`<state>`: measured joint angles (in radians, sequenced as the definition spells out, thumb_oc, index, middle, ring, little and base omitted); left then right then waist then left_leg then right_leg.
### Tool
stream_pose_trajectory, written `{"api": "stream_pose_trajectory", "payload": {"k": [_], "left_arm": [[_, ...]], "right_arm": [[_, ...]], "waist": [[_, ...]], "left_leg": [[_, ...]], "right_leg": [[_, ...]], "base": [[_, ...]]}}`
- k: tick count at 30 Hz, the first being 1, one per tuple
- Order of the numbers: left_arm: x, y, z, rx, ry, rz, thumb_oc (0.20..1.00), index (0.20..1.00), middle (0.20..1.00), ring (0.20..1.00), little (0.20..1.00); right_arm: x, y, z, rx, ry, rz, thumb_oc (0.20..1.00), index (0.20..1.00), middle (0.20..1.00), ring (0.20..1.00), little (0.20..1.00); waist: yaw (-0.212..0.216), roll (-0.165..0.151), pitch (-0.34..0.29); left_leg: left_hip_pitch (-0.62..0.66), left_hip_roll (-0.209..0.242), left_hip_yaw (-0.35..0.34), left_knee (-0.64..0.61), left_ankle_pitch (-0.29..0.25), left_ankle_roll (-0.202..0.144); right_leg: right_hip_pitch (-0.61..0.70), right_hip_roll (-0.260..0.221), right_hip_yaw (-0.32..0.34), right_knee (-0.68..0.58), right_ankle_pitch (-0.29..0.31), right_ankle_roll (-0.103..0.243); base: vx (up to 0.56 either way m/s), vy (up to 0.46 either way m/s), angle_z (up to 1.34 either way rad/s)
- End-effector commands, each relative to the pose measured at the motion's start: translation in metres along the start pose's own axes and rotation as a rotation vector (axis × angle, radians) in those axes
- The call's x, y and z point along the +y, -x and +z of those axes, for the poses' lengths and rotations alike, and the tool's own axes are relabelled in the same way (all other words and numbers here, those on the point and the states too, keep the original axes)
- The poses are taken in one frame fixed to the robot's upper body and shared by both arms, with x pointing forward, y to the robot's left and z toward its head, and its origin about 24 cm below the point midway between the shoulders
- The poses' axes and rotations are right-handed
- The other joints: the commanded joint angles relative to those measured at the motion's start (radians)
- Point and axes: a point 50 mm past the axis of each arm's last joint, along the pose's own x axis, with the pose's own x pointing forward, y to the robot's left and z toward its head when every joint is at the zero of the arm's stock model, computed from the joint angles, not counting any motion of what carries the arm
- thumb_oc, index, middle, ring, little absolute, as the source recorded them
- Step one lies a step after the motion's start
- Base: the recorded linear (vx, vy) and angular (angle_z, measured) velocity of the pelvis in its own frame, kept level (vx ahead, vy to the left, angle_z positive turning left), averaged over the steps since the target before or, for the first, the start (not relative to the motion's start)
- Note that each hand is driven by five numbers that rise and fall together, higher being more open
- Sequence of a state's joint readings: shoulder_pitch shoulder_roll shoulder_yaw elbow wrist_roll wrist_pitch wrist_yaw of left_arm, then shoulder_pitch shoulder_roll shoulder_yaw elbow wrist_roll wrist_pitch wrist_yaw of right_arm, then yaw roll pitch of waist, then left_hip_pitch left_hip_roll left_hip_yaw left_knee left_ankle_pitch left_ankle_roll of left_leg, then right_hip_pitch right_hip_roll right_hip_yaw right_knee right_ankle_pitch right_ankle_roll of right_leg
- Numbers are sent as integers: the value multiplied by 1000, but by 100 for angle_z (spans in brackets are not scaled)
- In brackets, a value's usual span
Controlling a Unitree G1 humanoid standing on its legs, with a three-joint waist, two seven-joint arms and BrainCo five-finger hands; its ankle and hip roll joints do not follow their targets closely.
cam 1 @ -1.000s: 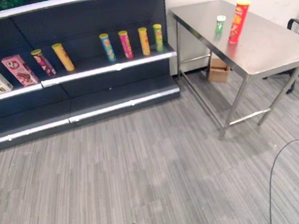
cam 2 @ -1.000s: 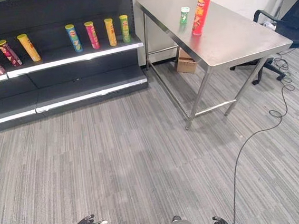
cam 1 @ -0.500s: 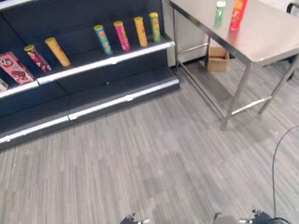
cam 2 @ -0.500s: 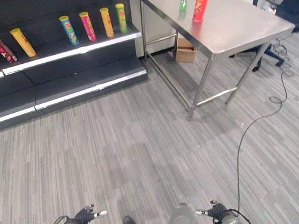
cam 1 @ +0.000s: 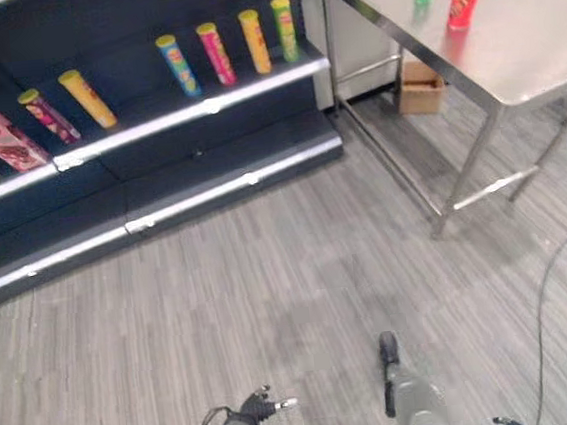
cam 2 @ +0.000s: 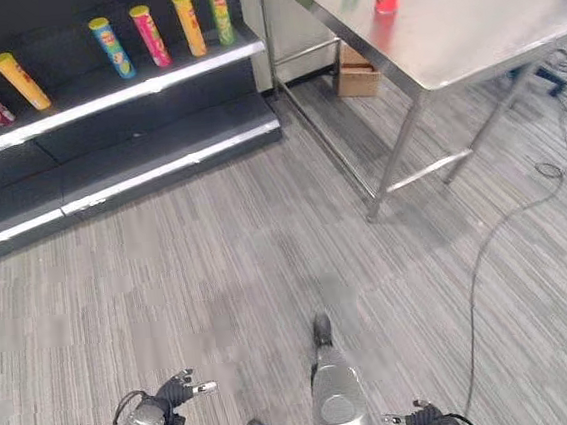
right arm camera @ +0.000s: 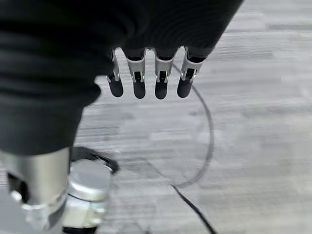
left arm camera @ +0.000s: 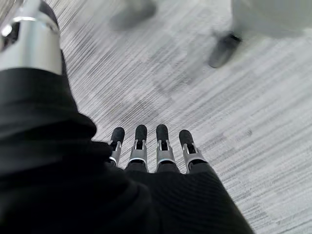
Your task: Put the goods on the table back onto the shelves and tidy them up.
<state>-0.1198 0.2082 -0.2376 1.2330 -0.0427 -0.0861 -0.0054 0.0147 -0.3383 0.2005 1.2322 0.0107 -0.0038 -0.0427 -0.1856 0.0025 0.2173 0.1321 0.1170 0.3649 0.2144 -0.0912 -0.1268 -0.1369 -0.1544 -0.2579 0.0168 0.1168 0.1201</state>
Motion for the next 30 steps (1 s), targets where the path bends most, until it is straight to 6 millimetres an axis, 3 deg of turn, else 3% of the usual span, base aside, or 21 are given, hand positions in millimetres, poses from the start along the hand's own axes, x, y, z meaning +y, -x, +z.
{"api": "stream_pose_trajectory", "payload": {"k": [1, 2, 5, 6, 7, 8, 10, 11, 12, 13, 15, 18, 20, 22, 24, 25, 26, 27, 28, 29, 30], "left_arm": [[19, -2, 22, -82, 30, 51, 1000, 1000, 1000, 1000, 1000], [23, -1, 16, -54, 25, 65, 1000, 1000, 1000, 1000, 1000], [23, 0, 6, -22, 12, 63, 1000, 1000, 1000, 1000, 1000], [21, 1, 3, -10, 4, 57, 1000, 1000, 1000, 1000, 1000], [21, 0, 3, -11, 5, 57, 1000, 1000, 1000, 1000, 1000], [18, 2, -7, 23, -11, 51, 1000, 1000, 1000, 1000, 1000], [18, 3, -12, 38, -10, 48, 1000, 1000, 1000, 1000, 1000], [17, 3, -13, 36, -3, 47, 1000, 1000, 1000, 1000, 1000], [17, 3, -13, 36, -2, 47, 1000, 1000, 1000, 1000, 1000], [17, 3, -10, 24, 8, 55, 1000, 1000, 1000, 1000, 1000], [17, 3, -10, 24, 7, 57, 1000, 1000, 1000, 1000, 1000], [18, 5, -20, 56, 23, 61, 1000, 1000, 1000, 1000, 1000], [19, 6, -25, 69, 32, 66, 1000, 1000, 1000, 1000, 1000], [21, 7, -26, 74, 18, 69, 1000, 1000, 1000, 1000, 1000], [22, 7, -25, 68, 16, 69, 1000, 1000, 1000, 1000, 1000], [24, 5, -14, 28, 19, 69, 1000, 1000, 1000, 1000, 1000], [24, 4, -11, 19, 20, 69, 1000, 1000, 1000, 1000, 1000], [25, 3, -7, 7, 19, 76, 1000, 1000, 1000, 1000, 1000], [26, 3, -7, 6, 19, 76, 1000, 1000, 1000, 1000, 1000], [26, 3, -3, -7, 16, 79, 1000, 1000, 1000, 1000, 1000], [26, 3, -2, -7, 16, 79, 1000, 1000, 1000, 1000, 1000]], "right_arm": [[-30, 0, 7, -32, -2, -89, 1000, 1000, 1000, 1000, 1000], [-31, 0, 6, -26, -19, -97, 1000, 1000, 1000, 1000, 1000], [-30, 0, 9, -32, -23, -95, 1000, 1000, 1000, 1000, 1000], [-30, -1, 11, -42, -24, -95, 1000, 1000, 1000, 1000, 1000], [-30, -1, 11, -43, -24, -95, 1000, 1000, 1000, 1000, 1000], [-31, -1, 15, -60, -15, -96, 1000, 1000, 1000, 1000, 1000], [-31, -1, 19, -77, 4, -96, 1000, 1000, 1000, 1000, 1000], [-31, -1, 20, -84, 15, -94, 1000, 1000, 1000, 1000, 1000], [-31, -1, 20, -83, 15, -95, 1000, 1000, 1000, 1000, 1000], [-33, -1, 28, -111, 38, -100, 1000, 1000, 1000, 1000, 1000], [-33, -1, 31, -115, 47, -102, 1000, 1000, 1000, 1000, 1000], [-27, -2, 33, -124, 72, -80, 1000, 1000, 1000, 1000, 1000], [-22, -2, 37, -133, 82, -63, 1000, 1000, 1000, 1000, 1000], [-17, -2, 34, -119, 75, -46, 1000, 1000, 1000, 1000, 1000], [-17, -2, 34, -116, 74, -39, 1000, 1000, 1000, 1000, 1000], [-16, -3, 35, -120, 69, -34, 1000, 1000, 1000, 1000, 1000], [-17, -3, 35, -117, 60, -36, 1000, 1000, 1000, 1000, 1000], [-18, -3, 37, -123, 51, -37, 1000, 1000, 1000, 1000, 1000], [-18, -3, 37, -123, 51, -37, 1000, 1000, 1000, 1000, 1000], [-18, -3, 37, -122, 38, -41, 1000, 1000, 1000, 1000, 1000], [-18, -3, 37, -122, 38, -41, 1000, 1000, 1000, 1000, 1000]], "waist": [[-4, -26, 2], [15, -45, 10], [34, -53, 15], [40, -48, 15], [39, -55, 15], [45, -42, 12], [53, -38, 7], [61, -31, 7], [60, -32, 7], [87, -27, 15], [92, -32, 18], [103, -11, -3], [119, -5, -25], [128, -10, -60], [129, -12, -66], [127, -12, -64], [117, -24, -59], [107, -29, -48], [110, -31, -49], [100, -22, -32], [101, -23, -34]], "left_leg": [[-24, 43, 64, 349, 202, -109], [-76, 117, 129, 480, 250, -121], [-139, 138, 156, 481, 210, -93], [-171, 157, 139, 447, 184, -99], [-175, 152, 157, 442, 195, -79], [-195, 171, 142, 291, 157, -77], [-212, 157, 132, 56, 163, -61], [-213, 149, 109, -76, 212, -64], [-206, 143, 110, -91, 221, -63], [-259, 160, 41, -263, 304, -51], [-287, 176, 15, -300, 306, -56], [-267, 188, 27, -302, 328, -73], [-261, 182, 44, -302, 345, -74], [-238, 144, 80, -297, 335, -53], [-225, 125, 99, -295, 321, -40], [-192, 73, 126, -293, 275, 1], [-167, 35, 122, -292, 243, 11], [-137, 7, 135, -294, 222, 32], [-137, 4, 138, -293, 220, 34], [-98, -29, 157, -298, 183, 71], [-100, -32, 159, -297, 182, 72]], "right_leg": [[35, 35, 4, -57, -4, -16], [97, 60, 6, -68, -59, -60], [148, 83, 26, -78, -96, -75], [178, 97, 39, -85, -121, -71], [167, 87, 34, -83, -109, -75], [201, 99, 47, -88, -142, -58], [220, 89, 56, -86, -157, -37], [234, 91, 61, -85, -168, -29], [236, 88, 61, -84, -169, -29], [250, 95, 84, -64, -189, -32], [261, 91, 99, -50, -204, -32], [292, 115, 150, -36, -241, -26], [319, 110, 187, -23, -273, -26], [338, 69, 205, 38, -303, -1], [327, 50, 207, 86, -303, 14], [262, 11, 205, 246, -262, 51], [233, -26, 198, 331, -223, 75], [183, -56, 197, 424, -136, 93], [178, -58, 201, 429, -138, 95], [95, -114, 158, 591, -27, 95], [90, -117, 161, 597, -29, 96]], "base": [[435, -528, 58], [324, -383, 17], [305, -208, -11], [218, -98, -16], [379, -33, -14], [319, 26, -26], [401, 109, -31], [230, 109, -38], [379, 92, -62], [393, 51, -49], [393, 27, -56], [453, 32, -67], [516, 108, -54], [556, 203, -65], [312, 184, -86], [330, 237, -62], [387, 311, -45], [180, 159, -26], [194, 244, -13], [135, 171, 19], [304, 296, -2]]}}
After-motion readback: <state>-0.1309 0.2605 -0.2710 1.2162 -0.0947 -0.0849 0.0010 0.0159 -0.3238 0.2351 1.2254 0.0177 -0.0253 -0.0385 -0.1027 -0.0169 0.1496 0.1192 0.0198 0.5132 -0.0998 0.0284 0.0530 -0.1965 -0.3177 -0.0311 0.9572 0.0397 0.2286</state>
